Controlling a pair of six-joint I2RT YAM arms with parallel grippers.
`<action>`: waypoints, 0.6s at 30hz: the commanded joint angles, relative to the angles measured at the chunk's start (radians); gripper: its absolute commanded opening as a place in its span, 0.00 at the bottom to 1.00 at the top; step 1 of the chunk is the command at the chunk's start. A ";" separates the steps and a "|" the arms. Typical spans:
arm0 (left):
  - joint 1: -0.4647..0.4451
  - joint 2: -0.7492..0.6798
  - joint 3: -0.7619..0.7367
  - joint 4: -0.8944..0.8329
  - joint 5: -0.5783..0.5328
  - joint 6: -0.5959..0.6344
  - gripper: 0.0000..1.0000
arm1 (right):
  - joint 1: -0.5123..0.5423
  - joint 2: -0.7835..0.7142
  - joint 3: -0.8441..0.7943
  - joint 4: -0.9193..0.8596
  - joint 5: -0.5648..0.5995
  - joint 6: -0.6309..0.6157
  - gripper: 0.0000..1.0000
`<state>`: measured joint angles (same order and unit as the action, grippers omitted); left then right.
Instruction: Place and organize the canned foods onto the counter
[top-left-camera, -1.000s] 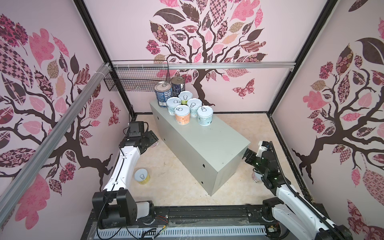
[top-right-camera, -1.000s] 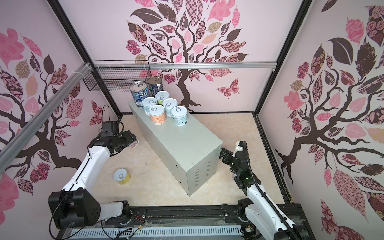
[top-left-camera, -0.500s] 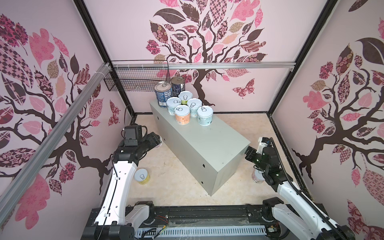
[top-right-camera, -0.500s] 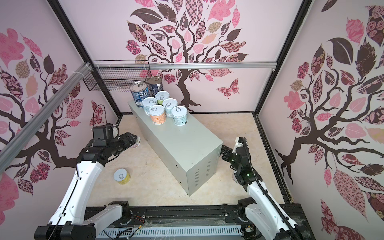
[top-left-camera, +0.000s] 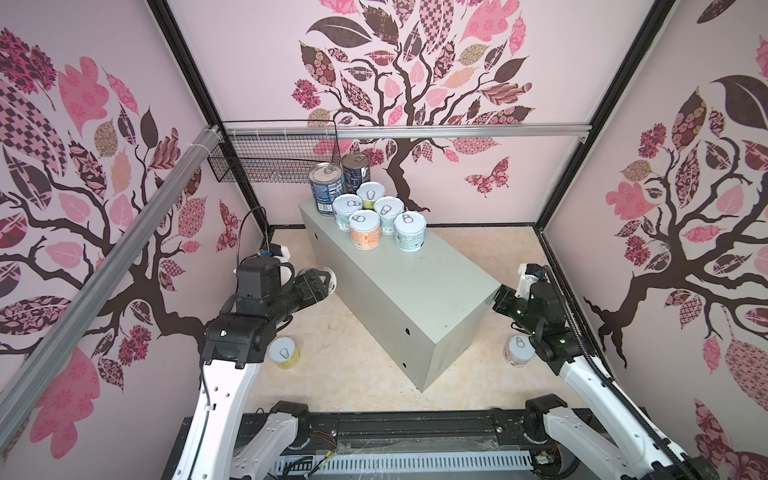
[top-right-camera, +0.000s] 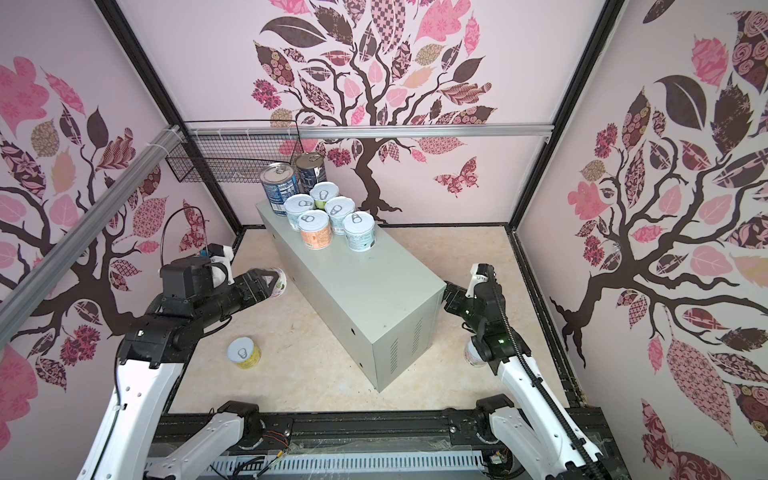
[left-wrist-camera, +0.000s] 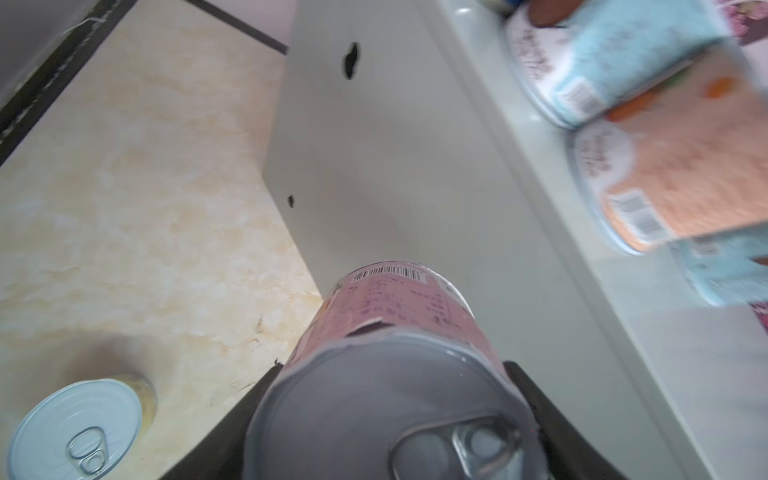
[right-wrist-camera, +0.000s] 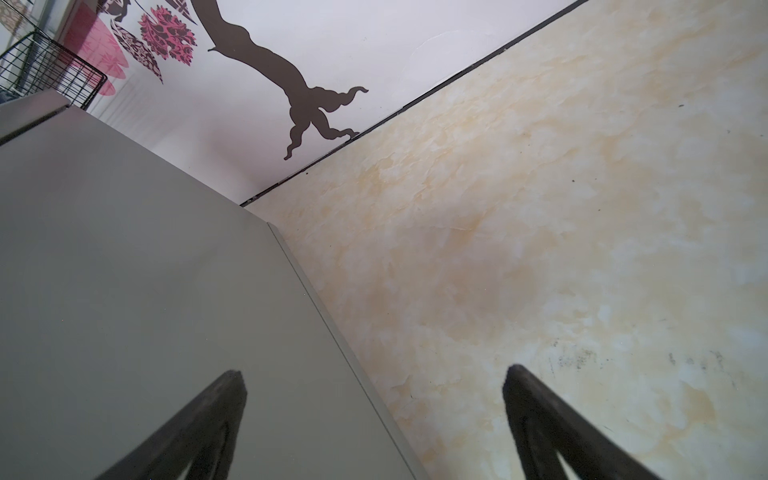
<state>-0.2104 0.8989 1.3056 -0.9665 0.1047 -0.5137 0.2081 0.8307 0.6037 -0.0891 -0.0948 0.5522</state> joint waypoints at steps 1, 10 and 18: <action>-0.098 0.004 0.134 0.003 -0.090 0.048 0.54 | 0.010 -0.018 0.064 -0.058 -0.019 -0.024 1.00; -0.222 0.062 0.306 -0.110 -0.111 0.106 0.54 | 0.010 -0.061 0.038 -0.080 -0.020 -0.020 1.00; -0.227 0.135 0.452 -0.225 -0.047 0.180 0.53 | 0.010 -0.065 0.044 -0.101 -0.019 -0.035 1.00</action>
<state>-0.4320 1.0348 1.6722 -1.1954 0.0269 -0.3817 0.2062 0.7826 0.6384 -0.1551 -0.0669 0.5442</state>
